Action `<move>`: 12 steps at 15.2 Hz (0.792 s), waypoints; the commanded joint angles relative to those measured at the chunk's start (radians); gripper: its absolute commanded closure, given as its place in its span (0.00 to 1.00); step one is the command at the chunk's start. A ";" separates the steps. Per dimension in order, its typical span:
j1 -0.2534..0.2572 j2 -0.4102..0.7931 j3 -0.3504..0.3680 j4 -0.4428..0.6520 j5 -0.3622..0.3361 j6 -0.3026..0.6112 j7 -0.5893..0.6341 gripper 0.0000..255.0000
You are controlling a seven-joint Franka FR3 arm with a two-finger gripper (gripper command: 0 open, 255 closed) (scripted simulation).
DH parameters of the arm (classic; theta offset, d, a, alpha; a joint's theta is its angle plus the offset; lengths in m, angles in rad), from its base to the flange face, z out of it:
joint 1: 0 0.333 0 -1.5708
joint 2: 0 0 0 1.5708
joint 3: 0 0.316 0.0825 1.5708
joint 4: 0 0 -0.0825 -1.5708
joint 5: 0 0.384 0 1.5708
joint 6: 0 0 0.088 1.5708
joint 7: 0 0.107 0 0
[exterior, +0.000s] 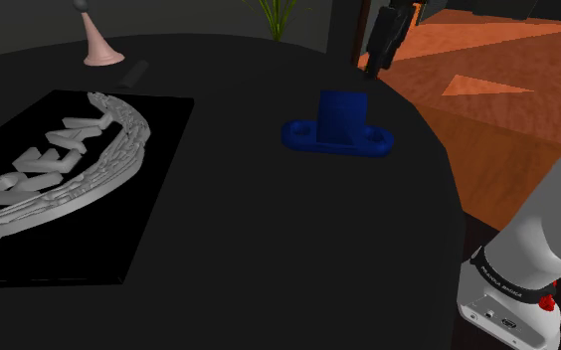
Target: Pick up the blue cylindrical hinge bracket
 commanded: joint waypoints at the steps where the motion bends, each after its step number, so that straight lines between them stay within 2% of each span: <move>1: 0.029 0.036 0.011 0.026 0.035 0.029 -0.021 0.00; 8: 0.118 0.156 0.044 0.127 0.143 0.109 -0.110 0.00; 12: 0.120 0.150 0.047 0.082 0.148 0.148 -0.119 0.00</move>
